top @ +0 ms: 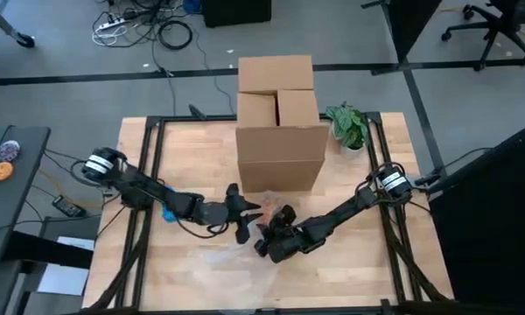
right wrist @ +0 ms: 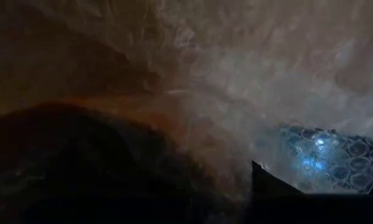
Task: Wrap mug
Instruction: Wrap the orange mug using the transparent bubble wrap
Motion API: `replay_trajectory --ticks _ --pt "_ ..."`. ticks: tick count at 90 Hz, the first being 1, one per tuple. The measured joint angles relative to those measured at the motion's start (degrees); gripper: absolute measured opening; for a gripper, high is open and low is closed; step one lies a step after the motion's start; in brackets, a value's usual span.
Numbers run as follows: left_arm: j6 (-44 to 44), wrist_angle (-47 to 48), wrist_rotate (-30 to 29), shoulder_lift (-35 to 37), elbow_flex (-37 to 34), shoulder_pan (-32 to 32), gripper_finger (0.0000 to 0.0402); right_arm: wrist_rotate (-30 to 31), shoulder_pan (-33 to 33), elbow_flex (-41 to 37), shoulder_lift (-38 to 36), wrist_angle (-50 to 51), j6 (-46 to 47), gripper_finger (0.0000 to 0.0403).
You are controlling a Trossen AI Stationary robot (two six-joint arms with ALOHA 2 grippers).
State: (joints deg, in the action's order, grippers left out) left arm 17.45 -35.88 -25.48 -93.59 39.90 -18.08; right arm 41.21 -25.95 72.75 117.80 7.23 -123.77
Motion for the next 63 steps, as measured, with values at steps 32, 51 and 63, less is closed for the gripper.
replay_trajectory --ticks 32,51,63 --pt "-9.3 6.2 7.2 -3.2 5.9 2.4 0.0099 -3.1 0.3 0.1 0.0 1.7 -5.0 0.0026" --pt "-16.7 8.8 20.8 0.1 5.6 2.0 0.0099 -5.5 0.2 0.0 0.1 1.3 -6.1 0.0037" --pt "-19.2 14.8 24.6 7.9 5.7 2.9 0.0099 -6.5 0.2 0.0 0.1 1.4 -8.3 0.0037"
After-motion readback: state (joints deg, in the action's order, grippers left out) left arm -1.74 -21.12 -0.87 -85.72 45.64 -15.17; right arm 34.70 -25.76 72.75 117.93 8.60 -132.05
